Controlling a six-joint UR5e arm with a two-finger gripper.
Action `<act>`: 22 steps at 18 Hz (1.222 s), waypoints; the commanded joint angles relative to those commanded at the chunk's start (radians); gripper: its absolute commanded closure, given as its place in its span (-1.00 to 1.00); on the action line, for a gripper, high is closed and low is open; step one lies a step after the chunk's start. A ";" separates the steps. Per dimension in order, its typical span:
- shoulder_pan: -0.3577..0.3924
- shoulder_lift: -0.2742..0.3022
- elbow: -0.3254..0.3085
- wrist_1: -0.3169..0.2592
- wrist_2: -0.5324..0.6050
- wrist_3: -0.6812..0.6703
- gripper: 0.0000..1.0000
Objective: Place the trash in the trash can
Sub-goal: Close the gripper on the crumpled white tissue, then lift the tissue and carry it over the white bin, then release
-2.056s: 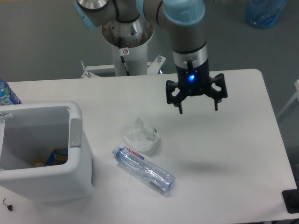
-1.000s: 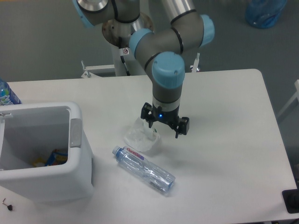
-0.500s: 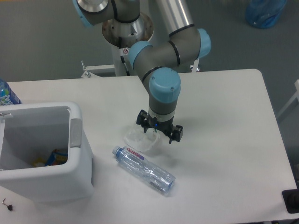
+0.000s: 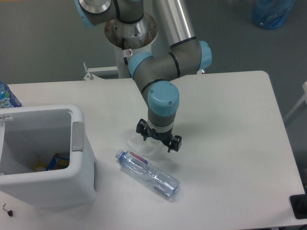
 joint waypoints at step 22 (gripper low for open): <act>0.118 0.136 0.064 -0.020 -0.075 0.080 1.00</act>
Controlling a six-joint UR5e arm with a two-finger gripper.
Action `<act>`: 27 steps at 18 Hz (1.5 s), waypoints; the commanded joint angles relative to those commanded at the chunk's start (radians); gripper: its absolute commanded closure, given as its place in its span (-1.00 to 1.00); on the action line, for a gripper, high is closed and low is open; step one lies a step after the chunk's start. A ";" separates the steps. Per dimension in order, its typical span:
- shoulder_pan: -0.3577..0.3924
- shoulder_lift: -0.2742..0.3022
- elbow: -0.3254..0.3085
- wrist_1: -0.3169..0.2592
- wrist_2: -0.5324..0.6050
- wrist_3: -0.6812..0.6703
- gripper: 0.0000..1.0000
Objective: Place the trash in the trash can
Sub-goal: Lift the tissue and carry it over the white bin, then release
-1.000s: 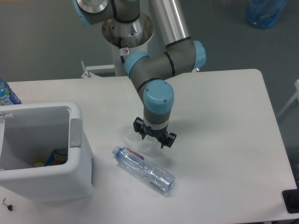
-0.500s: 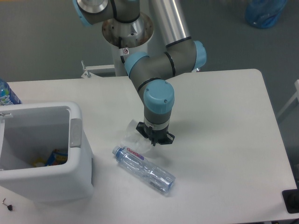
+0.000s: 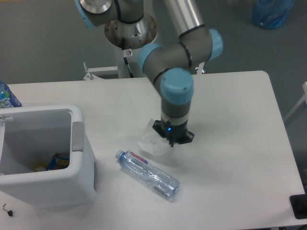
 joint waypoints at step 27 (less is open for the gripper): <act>-0.228 0.203 0.210 0.014 -0.390 -0.859 1.00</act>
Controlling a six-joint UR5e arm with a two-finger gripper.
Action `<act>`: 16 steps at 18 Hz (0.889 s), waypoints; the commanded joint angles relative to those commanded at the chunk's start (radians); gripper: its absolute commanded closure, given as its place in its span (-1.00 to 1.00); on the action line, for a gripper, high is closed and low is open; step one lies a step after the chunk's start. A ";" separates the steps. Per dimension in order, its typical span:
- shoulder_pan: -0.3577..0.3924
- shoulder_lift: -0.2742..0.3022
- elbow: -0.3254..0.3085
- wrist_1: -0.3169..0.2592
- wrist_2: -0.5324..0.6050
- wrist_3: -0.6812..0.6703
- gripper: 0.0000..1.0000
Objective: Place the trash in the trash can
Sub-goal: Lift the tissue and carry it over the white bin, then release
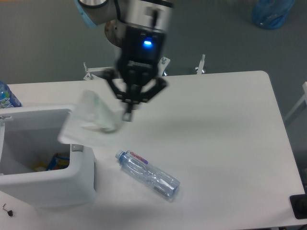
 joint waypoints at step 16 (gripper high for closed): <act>-0.114 -0.094 -0.031 0.127 -0.002 0.077 -0.44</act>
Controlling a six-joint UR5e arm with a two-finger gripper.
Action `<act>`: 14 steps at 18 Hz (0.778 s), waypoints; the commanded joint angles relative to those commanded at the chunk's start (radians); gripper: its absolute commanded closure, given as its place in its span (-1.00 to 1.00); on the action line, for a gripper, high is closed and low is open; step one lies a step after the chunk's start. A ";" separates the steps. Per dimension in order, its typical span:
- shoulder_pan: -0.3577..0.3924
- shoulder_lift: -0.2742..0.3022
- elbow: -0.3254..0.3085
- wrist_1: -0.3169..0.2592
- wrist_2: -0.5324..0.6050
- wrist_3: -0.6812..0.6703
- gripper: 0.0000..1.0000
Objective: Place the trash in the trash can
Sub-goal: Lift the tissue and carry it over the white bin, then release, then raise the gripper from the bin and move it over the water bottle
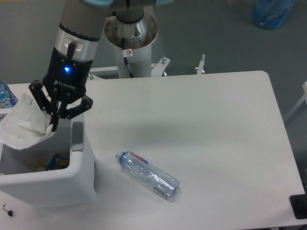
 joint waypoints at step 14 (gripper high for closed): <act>0.196 0.006 0.000 -0.006 0.040 -0.106 -1.00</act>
